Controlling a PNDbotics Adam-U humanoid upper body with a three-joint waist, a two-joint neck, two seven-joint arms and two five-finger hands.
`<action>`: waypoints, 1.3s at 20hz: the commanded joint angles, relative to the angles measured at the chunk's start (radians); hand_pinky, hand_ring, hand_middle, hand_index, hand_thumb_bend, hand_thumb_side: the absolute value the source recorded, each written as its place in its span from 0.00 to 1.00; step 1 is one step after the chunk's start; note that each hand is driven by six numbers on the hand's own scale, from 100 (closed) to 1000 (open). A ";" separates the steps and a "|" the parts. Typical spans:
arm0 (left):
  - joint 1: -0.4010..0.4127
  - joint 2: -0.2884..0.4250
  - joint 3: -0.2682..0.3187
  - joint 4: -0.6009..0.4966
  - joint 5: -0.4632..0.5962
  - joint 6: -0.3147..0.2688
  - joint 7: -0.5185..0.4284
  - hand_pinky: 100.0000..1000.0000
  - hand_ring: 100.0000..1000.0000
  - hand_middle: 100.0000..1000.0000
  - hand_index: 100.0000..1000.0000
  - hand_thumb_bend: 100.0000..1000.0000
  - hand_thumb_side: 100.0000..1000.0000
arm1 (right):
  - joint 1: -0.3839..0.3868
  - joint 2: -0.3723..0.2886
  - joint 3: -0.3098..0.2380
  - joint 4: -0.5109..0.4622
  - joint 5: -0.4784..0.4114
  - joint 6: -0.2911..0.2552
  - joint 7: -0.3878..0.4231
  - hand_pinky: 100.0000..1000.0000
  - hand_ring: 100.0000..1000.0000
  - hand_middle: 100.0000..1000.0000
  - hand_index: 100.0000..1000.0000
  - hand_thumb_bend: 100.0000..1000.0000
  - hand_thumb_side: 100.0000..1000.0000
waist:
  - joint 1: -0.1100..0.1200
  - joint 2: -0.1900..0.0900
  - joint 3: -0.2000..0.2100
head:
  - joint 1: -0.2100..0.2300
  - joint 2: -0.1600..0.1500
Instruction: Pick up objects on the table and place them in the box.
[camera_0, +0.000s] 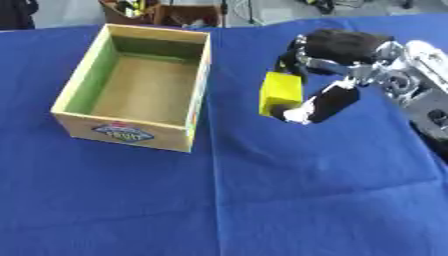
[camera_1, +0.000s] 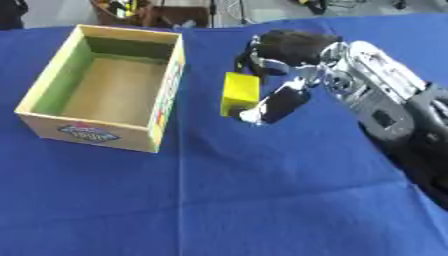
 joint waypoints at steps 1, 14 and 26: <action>-0.003 0.015 -0.006 -0.017 0.002 -0.001 -0.006 0.43 0.55 0.62 0.72 0.06 1.00 | -0.054 -0.027 -0.016 -0.029 -0.019 0.008 -0.020 0.59 0.65 0.26 0.40 0.00 0.60 | -0.003 -0.021 0.005 | -0.008 0.001; -0.015 0.018 -0.008 -0.017 0.009 -0.012 0.003 0.43 0.54 0.62 0.72 0.07 1.00 | -0.274 0.113 -0.010 0.145 0.030 0.015 -0.087 0.59 0.66 0.23 0.37 0.00 0.61 | -0.021 -0.005 0.062 | -0.043 -0.017; -0.055 0.008 -0.018 -0.017 0.024 -0.026 0.000 0.43 0.54 0.62 0.72 0.07 1.00 | -0.377 0.278 -0.062 0.485 0.255 -0.030 -0.195 0.60 0.65 0.21 0.35 0.00 0.60 | -0.032 0.041 0.168 | -0.114 -0.069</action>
